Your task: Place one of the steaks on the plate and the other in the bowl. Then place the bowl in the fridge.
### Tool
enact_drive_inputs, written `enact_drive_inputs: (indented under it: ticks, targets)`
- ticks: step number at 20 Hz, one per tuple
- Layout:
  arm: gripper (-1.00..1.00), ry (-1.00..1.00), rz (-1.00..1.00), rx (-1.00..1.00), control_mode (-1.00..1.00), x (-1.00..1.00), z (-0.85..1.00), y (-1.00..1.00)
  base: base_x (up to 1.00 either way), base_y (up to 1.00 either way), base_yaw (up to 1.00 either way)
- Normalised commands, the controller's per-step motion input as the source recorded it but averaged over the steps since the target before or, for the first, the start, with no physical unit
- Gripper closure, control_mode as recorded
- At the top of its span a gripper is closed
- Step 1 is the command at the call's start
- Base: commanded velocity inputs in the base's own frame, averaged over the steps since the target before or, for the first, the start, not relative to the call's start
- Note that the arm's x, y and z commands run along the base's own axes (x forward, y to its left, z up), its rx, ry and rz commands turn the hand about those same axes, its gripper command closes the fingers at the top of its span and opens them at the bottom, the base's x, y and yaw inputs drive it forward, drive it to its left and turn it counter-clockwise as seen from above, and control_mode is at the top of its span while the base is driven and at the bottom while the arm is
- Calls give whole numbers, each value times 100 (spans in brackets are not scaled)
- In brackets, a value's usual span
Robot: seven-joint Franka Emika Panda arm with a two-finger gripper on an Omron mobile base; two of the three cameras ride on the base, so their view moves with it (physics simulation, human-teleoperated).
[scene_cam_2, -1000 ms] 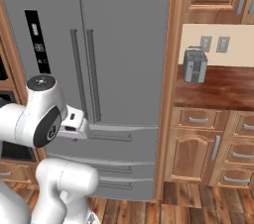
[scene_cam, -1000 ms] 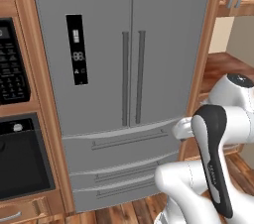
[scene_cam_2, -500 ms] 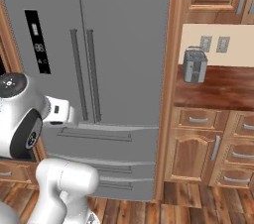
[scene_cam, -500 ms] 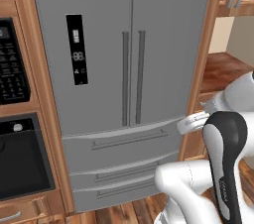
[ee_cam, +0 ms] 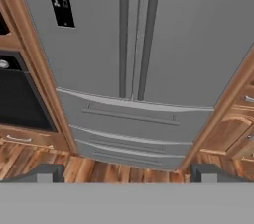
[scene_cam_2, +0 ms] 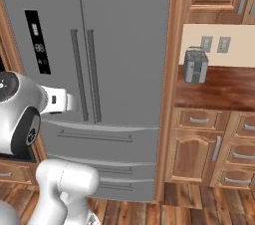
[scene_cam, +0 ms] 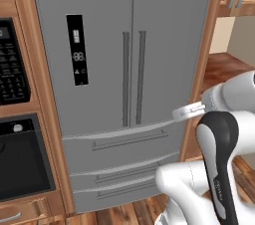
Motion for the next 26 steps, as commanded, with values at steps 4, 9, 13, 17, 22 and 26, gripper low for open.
enact_drive_inputs:
  ticks: [4, 9, 13, 17, 22, 26]
  targets:
    - [-100, -9, 0, 1, -100, 41, 0, 0, 0, 0, 0]
    - [-100, -1, 0, 8, -100, 49, 0, 0, 0, 0, 0]
    - [-100, 0, 0, 12, -100, 55, 0, -3, 0, 0, 0]
    - [-100, 0, 0, 18, -100, 56, 0, -1, 0, 0, 0]
    - [-100, 0, -1, 7, -100, 62, 0, 2, 0, 0, 0]
    - [-100, 7, -5, 0, -100, 64, 0, 1, 0, 0, 0]
